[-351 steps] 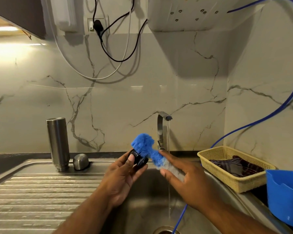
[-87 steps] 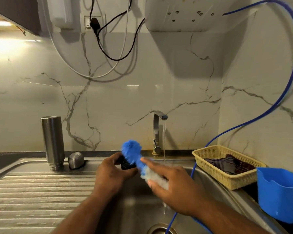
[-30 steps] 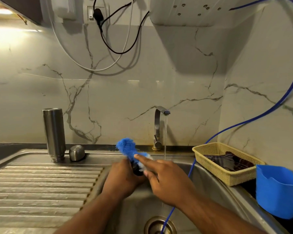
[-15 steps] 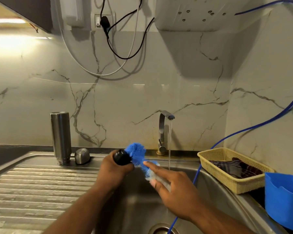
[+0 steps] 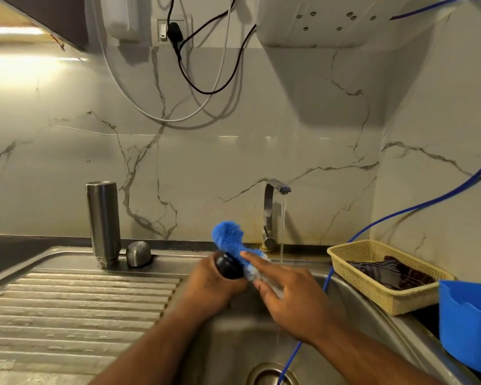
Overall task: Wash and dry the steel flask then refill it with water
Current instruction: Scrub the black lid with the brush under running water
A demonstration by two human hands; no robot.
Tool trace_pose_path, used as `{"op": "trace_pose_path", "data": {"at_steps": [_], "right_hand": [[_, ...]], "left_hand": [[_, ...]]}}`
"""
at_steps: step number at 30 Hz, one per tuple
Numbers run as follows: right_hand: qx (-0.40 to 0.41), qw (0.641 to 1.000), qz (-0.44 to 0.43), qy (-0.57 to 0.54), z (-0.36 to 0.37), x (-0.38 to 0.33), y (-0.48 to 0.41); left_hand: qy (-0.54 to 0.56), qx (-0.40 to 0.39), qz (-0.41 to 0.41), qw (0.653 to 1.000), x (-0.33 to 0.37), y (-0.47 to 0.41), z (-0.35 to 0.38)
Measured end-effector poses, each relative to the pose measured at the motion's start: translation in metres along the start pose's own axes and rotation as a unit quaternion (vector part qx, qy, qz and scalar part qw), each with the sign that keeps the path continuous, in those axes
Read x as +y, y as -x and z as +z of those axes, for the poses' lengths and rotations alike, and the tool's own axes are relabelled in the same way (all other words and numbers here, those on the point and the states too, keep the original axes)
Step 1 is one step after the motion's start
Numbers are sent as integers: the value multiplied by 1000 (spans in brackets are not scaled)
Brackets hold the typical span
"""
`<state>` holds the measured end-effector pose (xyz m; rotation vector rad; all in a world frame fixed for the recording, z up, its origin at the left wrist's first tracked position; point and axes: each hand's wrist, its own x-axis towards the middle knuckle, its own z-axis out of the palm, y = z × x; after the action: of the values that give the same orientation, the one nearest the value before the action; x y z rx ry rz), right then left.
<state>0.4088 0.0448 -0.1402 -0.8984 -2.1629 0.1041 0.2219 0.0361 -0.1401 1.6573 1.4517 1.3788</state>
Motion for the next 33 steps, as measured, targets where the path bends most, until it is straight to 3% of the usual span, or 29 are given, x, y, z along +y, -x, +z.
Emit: {"op": "trace_pose_path", "data": {"at_steps": [2, 6, 10, 13, 16, 19, 22, 25, 28, 31, 33], "right_hand": [[-9, 1000, 3, -8, -1, 0, 2], [-65, 998, -16, -11, -6, -7, 8], [-5, 999, 30, -31, -3, 5, -2], [-29, 996, 57, -56, -2, 9, 6], [-32, 998, 22, -58, 0, -1, 11], [-21, 999, -26, -30, 4, -11, 2], [3, 1000, 9, -15, 4, -1, -5], [-36, 998, 56, -17, 3, 6, 6], [-30, 998, 20, -50, 0, -3, 12], [-27, 999, -40, -12, 6, -20, 2], [-6, 1000, -17, 3, 8, -16, -5]], "left_hand": [[-17, -19, 34, 999, 0, 1, 6], [3, 40, 2, 999, -8, -9, -15], [-71, -41, 42, 996, -5, -1, 1], [-29, 39, -14, 999, 0, -5, 2], [21, 109, -62, 992, -2, -9, -9], [-18, 47, -22, 998, 3, -1, -5], [-62, -9, 27, 998, 4, 3, 5], [-15, 88, -22, 996, 1, -9, -4], [-5, 143, -25, 989, -3, -12, -17], [-39, 65, 12, 997, -7, -3, -10], [-63, 27, 39, 997, -7, -1, 0]]}}
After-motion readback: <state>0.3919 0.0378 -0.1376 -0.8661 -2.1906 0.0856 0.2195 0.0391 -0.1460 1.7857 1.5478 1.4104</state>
